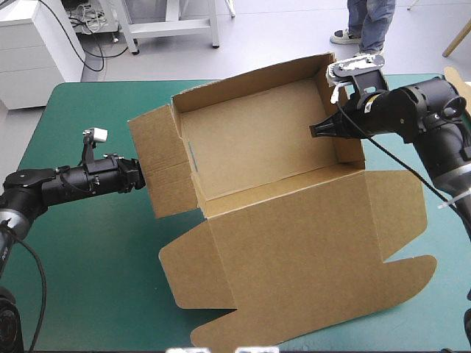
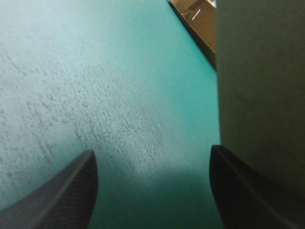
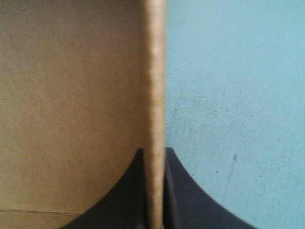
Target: Fold the box
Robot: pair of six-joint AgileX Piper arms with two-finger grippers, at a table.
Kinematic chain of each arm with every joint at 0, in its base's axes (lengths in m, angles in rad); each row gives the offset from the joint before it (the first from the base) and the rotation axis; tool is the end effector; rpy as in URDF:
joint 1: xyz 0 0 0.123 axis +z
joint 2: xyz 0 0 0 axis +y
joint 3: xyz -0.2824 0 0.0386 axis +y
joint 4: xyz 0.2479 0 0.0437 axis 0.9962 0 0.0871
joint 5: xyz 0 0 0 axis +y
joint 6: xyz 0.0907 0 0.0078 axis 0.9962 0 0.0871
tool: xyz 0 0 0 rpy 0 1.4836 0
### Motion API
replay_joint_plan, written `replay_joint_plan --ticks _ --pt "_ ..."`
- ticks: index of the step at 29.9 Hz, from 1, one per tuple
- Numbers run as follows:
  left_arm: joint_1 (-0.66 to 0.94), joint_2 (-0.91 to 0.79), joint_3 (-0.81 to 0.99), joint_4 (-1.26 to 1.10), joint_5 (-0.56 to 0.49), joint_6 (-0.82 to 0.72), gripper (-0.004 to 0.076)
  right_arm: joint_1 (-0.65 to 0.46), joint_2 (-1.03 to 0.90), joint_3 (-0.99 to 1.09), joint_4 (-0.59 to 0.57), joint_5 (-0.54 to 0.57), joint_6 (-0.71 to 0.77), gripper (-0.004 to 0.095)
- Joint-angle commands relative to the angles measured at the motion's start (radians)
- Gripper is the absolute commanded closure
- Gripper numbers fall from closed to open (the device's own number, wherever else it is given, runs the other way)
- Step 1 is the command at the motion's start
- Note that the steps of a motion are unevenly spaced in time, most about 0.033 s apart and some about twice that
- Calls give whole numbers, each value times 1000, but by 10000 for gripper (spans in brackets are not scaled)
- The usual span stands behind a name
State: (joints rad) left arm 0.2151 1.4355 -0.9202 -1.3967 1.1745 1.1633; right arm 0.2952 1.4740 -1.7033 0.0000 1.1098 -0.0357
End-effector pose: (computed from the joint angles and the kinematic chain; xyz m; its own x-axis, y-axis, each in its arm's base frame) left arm 0.2748 -0.0247 0.2961 -0.7042 -0.1453 -0.6950 0.5302 0.5434 -0.6509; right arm 0.2931 0.0891 0.4417 -0.6710 -0.2414 -0.7010 -0.3151 0.9487 -0.0250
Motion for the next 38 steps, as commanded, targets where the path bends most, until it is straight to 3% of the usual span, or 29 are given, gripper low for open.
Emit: replay_joint_plan --ticks 1,6,12,21,26,30,34,38 --pt "-3 -75 -22 -102 106 5 250 -2 -18 -32 0 -70 7 929" --pt "-51 -140 -22 -96 97 5 250 -2 9 -32 0 -70 7 929" --pt "-131 -190 -22 -93 -7 3 250 -2 19 -32 0 -74 5 929" --pt "-151 -190 -26 -200 26 -22 250 -2 19 -32 0 -84 -1 929" --pt "-151 -190 -28 -175 -71 -99 250 7 19 -32 8 -84 19 927" --pt "-151 -190 -55 -140 -119 -146 250 59 19 -32 -54 -91 65 925" --pt "-156 -190 -146 8 -163 -265 269 127 19 -32 -142 -113 133 926" --pt "-218 -190 -225 204 -230 -415 271 168 19 -32 -155 -155 155 925"
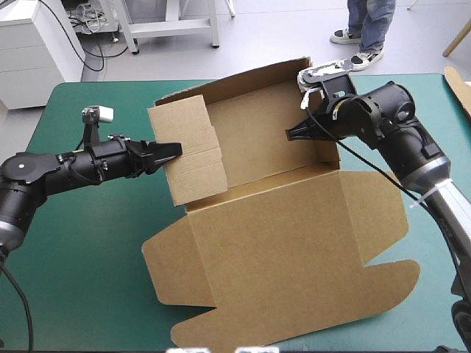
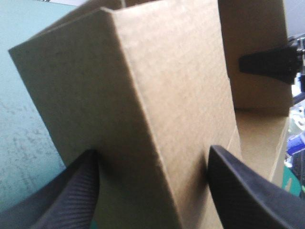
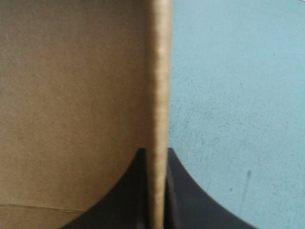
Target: Fold the box
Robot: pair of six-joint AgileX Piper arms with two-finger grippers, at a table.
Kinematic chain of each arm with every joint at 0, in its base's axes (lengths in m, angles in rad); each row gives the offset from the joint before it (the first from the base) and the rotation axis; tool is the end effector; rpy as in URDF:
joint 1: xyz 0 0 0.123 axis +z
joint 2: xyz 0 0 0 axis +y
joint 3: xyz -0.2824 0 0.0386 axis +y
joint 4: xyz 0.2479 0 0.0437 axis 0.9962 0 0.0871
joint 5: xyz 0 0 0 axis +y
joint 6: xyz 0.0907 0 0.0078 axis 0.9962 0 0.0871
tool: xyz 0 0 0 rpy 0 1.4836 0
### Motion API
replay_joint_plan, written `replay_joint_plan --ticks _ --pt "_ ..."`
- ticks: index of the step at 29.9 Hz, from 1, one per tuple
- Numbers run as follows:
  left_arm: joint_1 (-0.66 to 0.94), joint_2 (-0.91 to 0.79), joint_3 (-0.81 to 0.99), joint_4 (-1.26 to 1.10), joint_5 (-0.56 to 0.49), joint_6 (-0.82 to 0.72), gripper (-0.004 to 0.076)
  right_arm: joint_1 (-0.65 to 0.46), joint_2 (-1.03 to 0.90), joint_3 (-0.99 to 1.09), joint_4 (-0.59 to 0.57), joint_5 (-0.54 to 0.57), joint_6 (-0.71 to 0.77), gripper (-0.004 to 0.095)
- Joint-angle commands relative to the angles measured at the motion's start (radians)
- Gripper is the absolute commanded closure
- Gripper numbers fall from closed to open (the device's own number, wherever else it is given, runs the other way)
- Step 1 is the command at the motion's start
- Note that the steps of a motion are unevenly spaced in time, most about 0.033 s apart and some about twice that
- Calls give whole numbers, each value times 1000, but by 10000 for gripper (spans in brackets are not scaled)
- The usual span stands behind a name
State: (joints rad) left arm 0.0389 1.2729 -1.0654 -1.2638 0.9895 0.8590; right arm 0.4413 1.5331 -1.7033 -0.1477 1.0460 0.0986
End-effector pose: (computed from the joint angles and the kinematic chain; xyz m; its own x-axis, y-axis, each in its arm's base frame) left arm 0.2550 -0.0627 0.3672 -0.6367 -0.1379 -0.7587 0.5451 0.6154 -0.5694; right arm 0.3022 0.1299 0.4279 -0.6465 -0.2788 -0.7102 -0.3265 0.9424 -0.0728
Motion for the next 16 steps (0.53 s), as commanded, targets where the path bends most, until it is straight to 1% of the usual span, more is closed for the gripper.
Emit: replay_joint_plan --ticks 1,5,9,11,12,16 --pt "-66 -28 -97 141 -70 -167 271 25 -40 -32 -8 -95 31 926" --pt "-150 -28 -129 397 -154 -387 271 29 -40 -32 -8 -95 43 925" --pt "-216 -25 -132 601 -241 -587 274 31 -40 -32 4 -95 50 925" --pt "-241 -19 -132 681 -266 -671 294 46 -40 -32 6 -97 53 925" --pt "-254 -13 -132 704 -279 -693 308 54 -40 -32 4 -102 54 925" --pt "-296 24 -132 673 -337 -690 363 86 -40 -32 8 -132 57 926"
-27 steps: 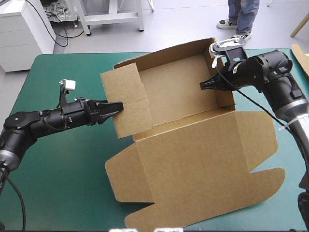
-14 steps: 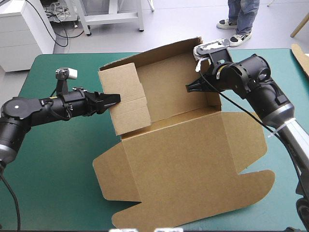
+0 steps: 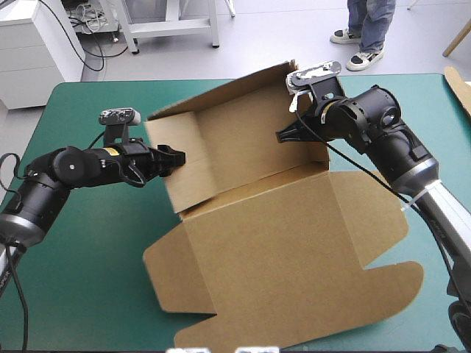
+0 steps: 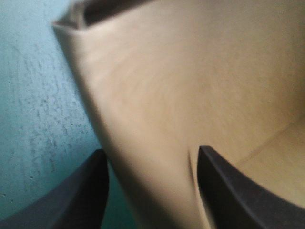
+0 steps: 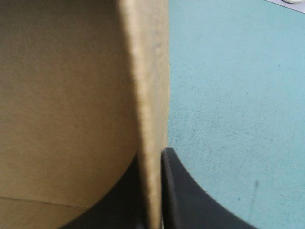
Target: Fold the box
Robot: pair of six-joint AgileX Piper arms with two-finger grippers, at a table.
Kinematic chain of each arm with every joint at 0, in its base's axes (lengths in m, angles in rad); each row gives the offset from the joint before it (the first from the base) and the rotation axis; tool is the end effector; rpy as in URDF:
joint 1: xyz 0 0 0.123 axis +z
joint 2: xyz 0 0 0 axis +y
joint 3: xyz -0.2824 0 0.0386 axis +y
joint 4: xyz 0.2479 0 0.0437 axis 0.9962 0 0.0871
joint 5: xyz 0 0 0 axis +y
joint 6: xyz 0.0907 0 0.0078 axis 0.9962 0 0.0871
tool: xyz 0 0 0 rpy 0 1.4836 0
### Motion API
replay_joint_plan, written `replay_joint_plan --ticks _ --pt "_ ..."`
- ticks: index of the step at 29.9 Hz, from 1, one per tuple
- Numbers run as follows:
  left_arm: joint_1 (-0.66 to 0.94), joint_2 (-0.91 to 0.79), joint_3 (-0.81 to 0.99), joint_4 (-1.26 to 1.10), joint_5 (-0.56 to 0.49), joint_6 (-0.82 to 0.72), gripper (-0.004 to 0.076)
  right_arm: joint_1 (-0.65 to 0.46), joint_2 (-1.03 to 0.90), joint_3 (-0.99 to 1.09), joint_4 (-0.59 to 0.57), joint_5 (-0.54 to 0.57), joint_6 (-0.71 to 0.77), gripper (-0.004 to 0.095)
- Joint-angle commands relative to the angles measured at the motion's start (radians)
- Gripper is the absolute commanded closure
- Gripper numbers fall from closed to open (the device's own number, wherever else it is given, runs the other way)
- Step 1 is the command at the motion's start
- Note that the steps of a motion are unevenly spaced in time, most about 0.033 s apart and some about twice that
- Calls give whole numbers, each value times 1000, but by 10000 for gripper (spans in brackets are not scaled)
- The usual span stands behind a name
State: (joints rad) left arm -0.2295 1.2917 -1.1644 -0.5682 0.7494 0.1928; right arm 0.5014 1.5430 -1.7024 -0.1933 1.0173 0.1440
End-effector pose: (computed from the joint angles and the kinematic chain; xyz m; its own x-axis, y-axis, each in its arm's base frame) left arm 0.2603 -0.0951 0.3620 -0.7294 -0.0608 -0.6814 0.3164 0.8531 -0.4148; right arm 0.2995 0.1472 0.4267 -0.6204 -0.2934 -0.7273 -0.3451 0.9349 -0.0828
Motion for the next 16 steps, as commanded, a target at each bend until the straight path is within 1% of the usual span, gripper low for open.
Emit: replay_joint_plan --ticks 1,4,6,7,9,10,13,16 --pt "-36 13 -33 -35 -106 -17 367 31 -50 -33 54 -103 11 926" --pt "-48 35 -33 -35 -119 -15 373 31 -50 -33 59 -95 4 926" --pt "-48 46 -33 -18 -125 -15 422 31 -50 -33 51 -95 4 926" --pt "-48 47 -33 -18 -130 -15 485 31 -50 -33 42 -89 4 926" --pt "-51 50 -33 -12 -149 -13 666 31 -45 -33 38 -84 9 926" --pt "-54 50 -34 -4 -158 -11 729 31 -43 -33 33 -75 21 926" --pt "-73 49 -52 42 -155 -16 731 29 -26 -33 2 -37 56 928" --pt "-103 69 -89 160 -130 -95 731 29 5 -33 -4 -7 70 928"
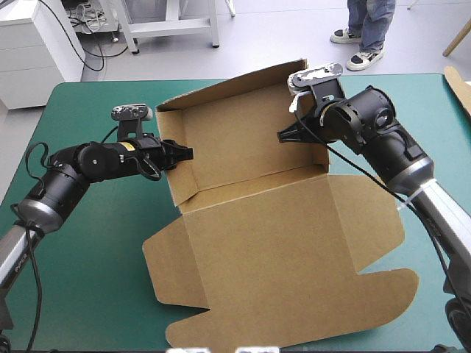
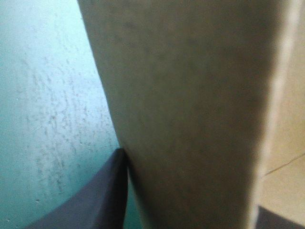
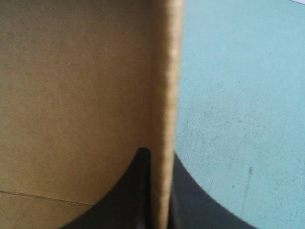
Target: Fold the box
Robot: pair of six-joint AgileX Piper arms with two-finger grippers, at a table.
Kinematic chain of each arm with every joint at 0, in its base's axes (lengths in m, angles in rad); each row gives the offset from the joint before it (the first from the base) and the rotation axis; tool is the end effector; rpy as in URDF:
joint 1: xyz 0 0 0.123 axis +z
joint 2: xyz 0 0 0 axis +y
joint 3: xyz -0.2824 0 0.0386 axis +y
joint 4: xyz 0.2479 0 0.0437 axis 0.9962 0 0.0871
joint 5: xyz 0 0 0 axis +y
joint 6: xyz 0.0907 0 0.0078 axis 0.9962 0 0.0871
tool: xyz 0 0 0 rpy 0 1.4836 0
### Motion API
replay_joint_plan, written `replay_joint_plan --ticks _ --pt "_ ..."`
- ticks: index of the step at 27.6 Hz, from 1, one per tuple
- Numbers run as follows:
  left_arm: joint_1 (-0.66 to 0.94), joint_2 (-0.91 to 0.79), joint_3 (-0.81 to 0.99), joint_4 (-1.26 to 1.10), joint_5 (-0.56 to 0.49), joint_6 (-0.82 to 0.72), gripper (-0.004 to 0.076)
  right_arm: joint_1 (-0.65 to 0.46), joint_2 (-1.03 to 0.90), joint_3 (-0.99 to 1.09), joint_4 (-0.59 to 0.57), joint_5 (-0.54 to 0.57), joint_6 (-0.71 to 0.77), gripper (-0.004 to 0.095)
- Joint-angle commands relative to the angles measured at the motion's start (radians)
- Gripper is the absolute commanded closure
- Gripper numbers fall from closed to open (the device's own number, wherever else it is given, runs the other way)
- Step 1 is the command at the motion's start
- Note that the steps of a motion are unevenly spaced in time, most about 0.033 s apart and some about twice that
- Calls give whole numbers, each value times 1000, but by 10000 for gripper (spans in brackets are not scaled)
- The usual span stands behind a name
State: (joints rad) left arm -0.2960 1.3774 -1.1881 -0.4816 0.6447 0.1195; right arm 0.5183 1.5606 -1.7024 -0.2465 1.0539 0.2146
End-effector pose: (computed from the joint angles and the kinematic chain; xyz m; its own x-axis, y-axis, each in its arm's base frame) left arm 0.2821 -0.1126 0.3481 -0.7181 -0.0548 -0.6938 0.3011 0.8743 -0.3808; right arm 0.3015 0.1497 0.4195 -0.6600 -0.2743 -0.6995 -0.2986 0.9500 -0.0908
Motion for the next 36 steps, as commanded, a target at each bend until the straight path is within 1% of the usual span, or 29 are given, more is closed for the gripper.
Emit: replay_joint_plan --ticks 1,3,5,7,10,14,19,26,29,30,33,35,36 --pt "-49 -4 -81 124 -12 -62 731 9 0 -33 48 -32 5 928" --pt "-69 28 -112 225 26 -139 731 -2 23 -33 55 -16 7 928" --pt "-91 70 -153 336 90 -213 731 -23 49 -33 76 9 8 928" --pt "-105 110 -192 408 141 -253 731 -47 70 -33 86 30 8 928" --pt "-108 171 -242 433 182 -265 731 -97 106 -33 133 54 -27 928" --pt "-108 251 -300 433 202 -266 731 -156 160 -33 208 59 -75 928" --pt "-108 366 -368 449 271 -266 731 -189 243 -33 210 61 -96 928" --pt "-108 472 -382 438 271 -263 731 -189 354 -33 210 31 -140 929" --pt "-108 500 -382 433 268 -210 731 -189 385 -33 210 12 -158 929" --pt "-108 514 -382 430 249 -186 731 -189 394 -33 210 -4 -165 929" --pt "-106 520 -382 419 226 -178 725 -189 394 -37 210 -20 -165 928" --pt "-106 520 -390 415 219 -178 666 -189 394 -60 210 -20 -170 921" --pt "-106 518 -404 415 226 -178 605 -189 394 -84 210 -18 -172 918"
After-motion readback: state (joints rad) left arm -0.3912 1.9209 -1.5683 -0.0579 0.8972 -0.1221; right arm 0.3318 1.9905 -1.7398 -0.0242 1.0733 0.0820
